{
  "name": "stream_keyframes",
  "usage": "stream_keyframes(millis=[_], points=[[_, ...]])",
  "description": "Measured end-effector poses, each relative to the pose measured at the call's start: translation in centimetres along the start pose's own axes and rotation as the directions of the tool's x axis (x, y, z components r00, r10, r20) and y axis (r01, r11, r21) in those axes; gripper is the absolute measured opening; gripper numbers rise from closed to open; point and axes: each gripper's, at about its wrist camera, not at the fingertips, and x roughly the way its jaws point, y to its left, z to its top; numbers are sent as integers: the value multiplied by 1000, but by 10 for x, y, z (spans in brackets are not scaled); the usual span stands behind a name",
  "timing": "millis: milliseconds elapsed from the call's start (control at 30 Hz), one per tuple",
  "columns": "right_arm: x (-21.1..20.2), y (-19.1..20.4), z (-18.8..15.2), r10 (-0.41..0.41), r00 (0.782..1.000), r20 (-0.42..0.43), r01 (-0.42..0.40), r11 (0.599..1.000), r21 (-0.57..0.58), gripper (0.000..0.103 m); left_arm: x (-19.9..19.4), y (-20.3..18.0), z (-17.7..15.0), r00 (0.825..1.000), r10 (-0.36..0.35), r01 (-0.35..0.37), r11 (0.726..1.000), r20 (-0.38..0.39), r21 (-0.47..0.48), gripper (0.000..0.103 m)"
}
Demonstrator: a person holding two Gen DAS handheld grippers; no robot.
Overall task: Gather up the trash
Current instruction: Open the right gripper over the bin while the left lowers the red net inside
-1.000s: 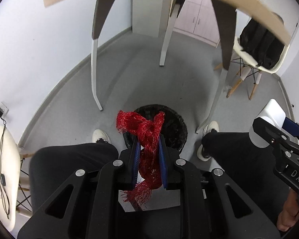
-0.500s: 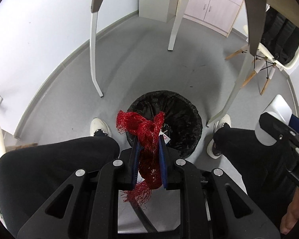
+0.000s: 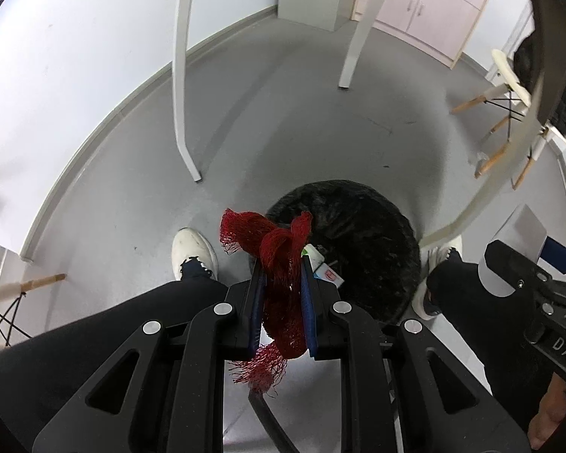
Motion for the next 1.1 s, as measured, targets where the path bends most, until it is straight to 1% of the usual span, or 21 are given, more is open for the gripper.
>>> stream_keyframes(millis=[167,300,333,367,400,433,500,600,833,1000,1100], points=[[29,13,13,10,999,-39,-11,999,-30,73,12,17,3,1000,16,-16,1000,-20,-25,17],[43,19,23,14,998,-56,-16,999,-28,74,21,28,2,999,16,-18,999,-41,-46,17],[44,20,24,10,998,-56,-12,1000,-27,76,23,29,2,999,18,-20,999,-45,-47,17],[45,20,24,7,998,-56,-8,1000,-23,84,25,28,3,999,16,-18,999,-47,-46,17],[45,19,25,6,999,-52,-7,1000,-16,87,25,28,2,999,12,-14,999,-48,-44,17],[45,16,26,0,999,-47,0,1000,-9,87,26,26,2,999,6,-8,999,-47,-41,17],[42,11,27,-10,999,-36,10,1000,7,93,29,19,4,999,-3,1,1000,-43,-29,17],[36,-4,25,-24,999,-20,25,999,20,95,35,8,6,999,-16,16,1000,-39,-11,17],[31,-37,14,-62,998,-23,63,997,41,95,46,-31,8,998,-41,43,998,-52,47,17],[23,-73,3,-89,996,-24,91,992,88,95,53,-60,12,996,-57,62,996,-68,69,17],[21,-91,-4,-102,994,-26,104,987,121,95,53,-75,14,996,-64,69,994,-64,84,17]])
